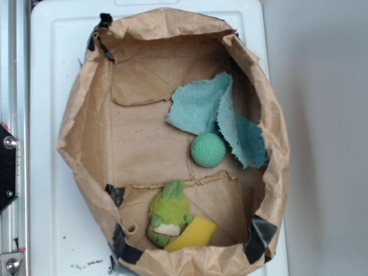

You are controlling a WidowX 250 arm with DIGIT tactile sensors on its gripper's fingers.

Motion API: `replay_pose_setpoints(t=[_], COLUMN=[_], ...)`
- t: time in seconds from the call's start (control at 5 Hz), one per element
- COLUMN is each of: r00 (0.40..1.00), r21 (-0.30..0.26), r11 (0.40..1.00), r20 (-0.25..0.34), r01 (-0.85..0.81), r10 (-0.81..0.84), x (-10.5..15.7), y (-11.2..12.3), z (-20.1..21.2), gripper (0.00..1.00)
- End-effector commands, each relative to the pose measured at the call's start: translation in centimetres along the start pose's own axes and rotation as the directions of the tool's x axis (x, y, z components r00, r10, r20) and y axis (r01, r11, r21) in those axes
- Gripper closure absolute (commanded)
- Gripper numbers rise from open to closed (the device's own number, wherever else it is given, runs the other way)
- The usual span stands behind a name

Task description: Grab the green ball.

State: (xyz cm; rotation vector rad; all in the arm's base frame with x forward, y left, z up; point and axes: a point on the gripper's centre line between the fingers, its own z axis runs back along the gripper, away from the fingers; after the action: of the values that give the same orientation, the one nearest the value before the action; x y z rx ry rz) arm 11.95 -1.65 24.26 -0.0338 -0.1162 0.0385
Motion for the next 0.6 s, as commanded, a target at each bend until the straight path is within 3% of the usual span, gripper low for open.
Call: replay_pose_setpoints(t=[0.0, 0.2, 0.4], r00=[1.000, 0.995, 0.980], r21=[0.000, 0.047, 0.046], r11=[1.000, 0.995, 0.980], r20=[0.000, -0.048, -0.032], r01=[0.000, -0.090, -0.193], r10=[0.000, 0.092, 0.194], x=[0.0, 3.7, 7.7], y=[0.0, 0.9, 1.4], z=[0.0, -2.4, -4.3], gripper=[0.00, 0.00, 0.00])
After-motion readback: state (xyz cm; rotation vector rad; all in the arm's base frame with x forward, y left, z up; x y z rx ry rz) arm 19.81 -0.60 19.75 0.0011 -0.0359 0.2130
